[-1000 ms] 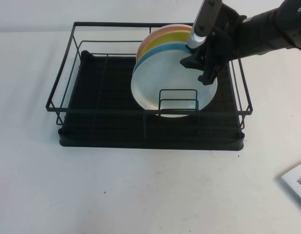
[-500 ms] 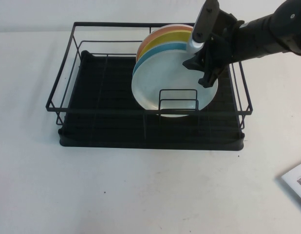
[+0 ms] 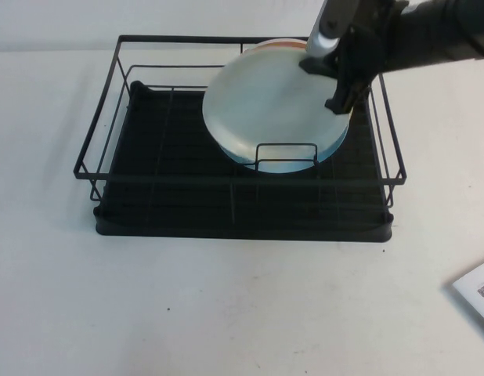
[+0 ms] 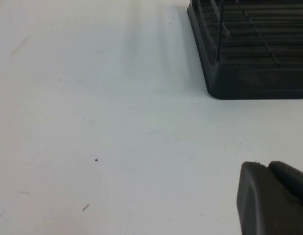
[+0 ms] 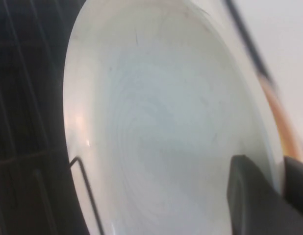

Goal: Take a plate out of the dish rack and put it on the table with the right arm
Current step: Grasp the plate from the shelf, then place the plate from the table

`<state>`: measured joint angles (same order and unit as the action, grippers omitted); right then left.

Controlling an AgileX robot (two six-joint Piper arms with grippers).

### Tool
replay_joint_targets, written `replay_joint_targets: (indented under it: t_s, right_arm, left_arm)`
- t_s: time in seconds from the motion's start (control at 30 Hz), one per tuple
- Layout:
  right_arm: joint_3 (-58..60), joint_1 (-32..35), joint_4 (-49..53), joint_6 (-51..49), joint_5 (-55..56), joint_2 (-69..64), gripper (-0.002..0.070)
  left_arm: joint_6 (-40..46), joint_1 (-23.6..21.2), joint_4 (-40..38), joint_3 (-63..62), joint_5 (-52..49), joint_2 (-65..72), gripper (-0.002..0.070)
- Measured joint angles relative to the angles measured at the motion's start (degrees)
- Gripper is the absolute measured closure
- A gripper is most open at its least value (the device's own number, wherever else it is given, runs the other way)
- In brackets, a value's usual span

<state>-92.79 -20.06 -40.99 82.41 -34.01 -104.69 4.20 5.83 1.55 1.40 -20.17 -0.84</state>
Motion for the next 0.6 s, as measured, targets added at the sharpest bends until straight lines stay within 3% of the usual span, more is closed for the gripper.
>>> replay_joint_targets:
  t_s: [0.4, 0.6]
  right_arm:
    - [-0.69, 0.0, 0.0, -0.77, -5.22, 12.25, 0.0619]
    - [-0.72, 0.0, 5.4, -13.96, -12.3, 20.13, 0.062]
  left_arm:
    - [0.0, 0.0, 0.0, 0.0, 0.0, 0.0, 0.0679]
    - [0.0, 0.0, 0.0, 0.0, 0.0, 0.0, 0.0679]
